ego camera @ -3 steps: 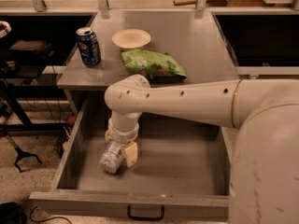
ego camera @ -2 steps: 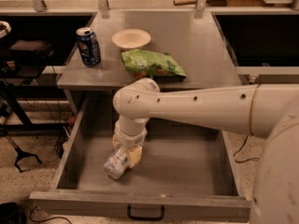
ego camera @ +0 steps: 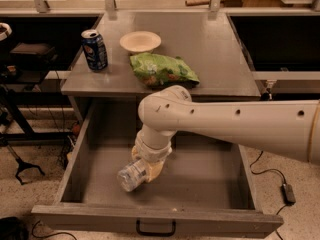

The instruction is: Pick blue plastic bottle from top drawer and place on counter

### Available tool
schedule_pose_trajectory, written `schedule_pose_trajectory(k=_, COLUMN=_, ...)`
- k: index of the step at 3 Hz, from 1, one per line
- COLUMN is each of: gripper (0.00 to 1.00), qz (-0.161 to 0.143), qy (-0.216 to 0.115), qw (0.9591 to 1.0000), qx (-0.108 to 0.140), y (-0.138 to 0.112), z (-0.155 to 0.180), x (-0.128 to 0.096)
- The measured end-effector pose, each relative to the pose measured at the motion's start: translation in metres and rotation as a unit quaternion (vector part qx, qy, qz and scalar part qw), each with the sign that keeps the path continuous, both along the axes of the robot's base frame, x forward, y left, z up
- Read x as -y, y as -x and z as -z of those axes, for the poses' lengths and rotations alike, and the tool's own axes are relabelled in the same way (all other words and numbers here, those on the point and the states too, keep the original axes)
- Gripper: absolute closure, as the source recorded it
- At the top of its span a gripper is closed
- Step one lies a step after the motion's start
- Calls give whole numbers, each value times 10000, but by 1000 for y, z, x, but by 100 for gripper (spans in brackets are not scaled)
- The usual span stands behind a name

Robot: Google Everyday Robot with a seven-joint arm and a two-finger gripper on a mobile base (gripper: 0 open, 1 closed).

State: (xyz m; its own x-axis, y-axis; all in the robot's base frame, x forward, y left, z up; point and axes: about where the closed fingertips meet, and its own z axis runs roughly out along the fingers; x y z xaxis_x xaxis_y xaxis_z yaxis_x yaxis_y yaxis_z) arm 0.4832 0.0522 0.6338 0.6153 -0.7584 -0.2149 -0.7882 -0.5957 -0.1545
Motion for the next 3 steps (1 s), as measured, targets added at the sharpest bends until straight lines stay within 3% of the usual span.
schedule_pose_trajectory(k=1, gripper=100, qz=261, qy=80, qw=9995, qx=164, y=5, z=-43, x=32)
schedule_pose_trajectory(k=2, gripper=100, qz=655, qy=384, qw=9955, qx=564, y=0, z=-117, x=72)
schedule_pose_trajectory(k=3, gripper=100, qz=1043, qy=691, qw=9886, qx=842, y=-13, z=-182, x=101)
